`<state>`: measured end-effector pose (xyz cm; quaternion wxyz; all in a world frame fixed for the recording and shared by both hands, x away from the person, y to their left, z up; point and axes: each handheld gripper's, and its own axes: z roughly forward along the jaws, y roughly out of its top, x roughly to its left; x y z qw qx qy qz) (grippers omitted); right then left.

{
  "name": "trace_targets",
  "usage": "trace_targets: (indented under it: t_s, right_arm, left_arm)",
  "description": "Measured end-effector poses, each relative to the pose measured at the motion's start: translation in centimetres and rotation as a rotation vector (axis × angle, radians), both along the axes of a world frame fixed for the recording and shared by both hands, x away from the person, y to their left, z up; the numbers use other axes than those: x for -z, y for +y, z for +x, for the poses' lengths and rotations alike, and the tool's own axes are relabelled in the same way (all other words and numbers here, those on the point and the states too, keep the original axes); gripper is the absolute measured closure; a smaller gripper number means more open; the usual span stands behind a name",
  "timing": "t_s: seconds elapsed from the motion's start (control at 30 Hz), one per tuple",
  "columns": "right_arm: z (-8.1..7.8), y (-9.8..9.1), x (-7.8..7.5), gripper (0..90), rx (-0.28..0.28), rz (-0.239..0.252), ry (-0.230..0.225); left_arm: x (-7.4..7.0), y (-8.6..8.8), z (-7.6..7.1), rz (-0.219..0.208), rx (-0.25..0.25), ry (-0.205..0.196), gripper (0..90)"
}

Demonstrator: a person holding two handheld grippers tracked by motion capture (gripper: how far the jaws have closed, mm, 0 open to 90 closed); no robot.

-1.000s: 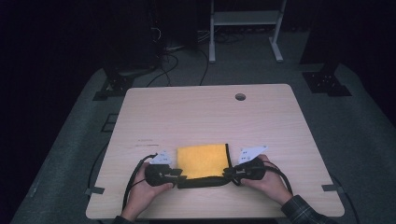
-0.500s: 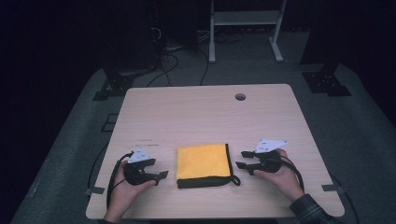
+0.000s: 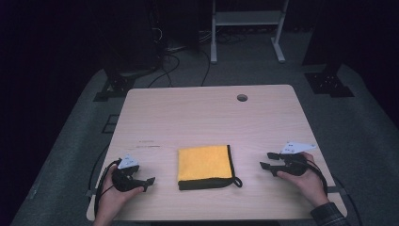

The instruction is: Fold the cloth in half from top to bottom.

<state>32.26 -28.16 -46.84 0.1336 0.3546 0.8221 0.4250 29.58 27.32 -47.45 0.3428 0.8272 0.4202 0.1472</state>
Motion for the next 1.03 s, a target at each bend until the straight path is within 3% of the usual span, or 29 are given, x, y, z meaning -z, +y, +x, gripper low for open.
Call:
trace_targets:
  t_s: [0.13,0.23,0.4,0.53,0.6,0.67,1.03]
  right_arm:
    - [-0.2,-0.8,0.4,41.9,0.019,-0.024,0.01]
    - [-0.4,-1.3,1.0,40.1,0.039,-0.064,0.021]
    - [-0.3,-1.4,1.4,36.5,0.048,-0.079,0.035]
    - [-0.3,-1.2,1.7,29.9,0.045,-0.073,0.016]
    - [-0.3,-0.9,1.8,22.6,0.049,-0.108,0.001]
    - [-0.3,-0.8,1.8,20.3,0.053,-0.109,0.006]
    - [-0.2,-0.8,1.8,15.4,0.065,-0.117,0.012]
  left_arm:
    - [0.1,0.0,0.0,0.007,0.001,-0.005,8.5]
    - [0.5,-0.4,0.0,0.048,0.02,-0.032,3.6]
    - [0.7,-0.4,0.1,0.039,0.031,-0.047,0.0]
    - [0.9,-0.4,0.1,0.031,0.037,-0.06,0.0]
    - [0.9,-0.5,0.2,0.026,0.036,-0.063,0.0]
    - [0.9,-0.5,0.2,0.026,0.039,-0.063,0.0]
    - [0.9,-0.6,0.3,0.026,0.046,-0.064,0.0]
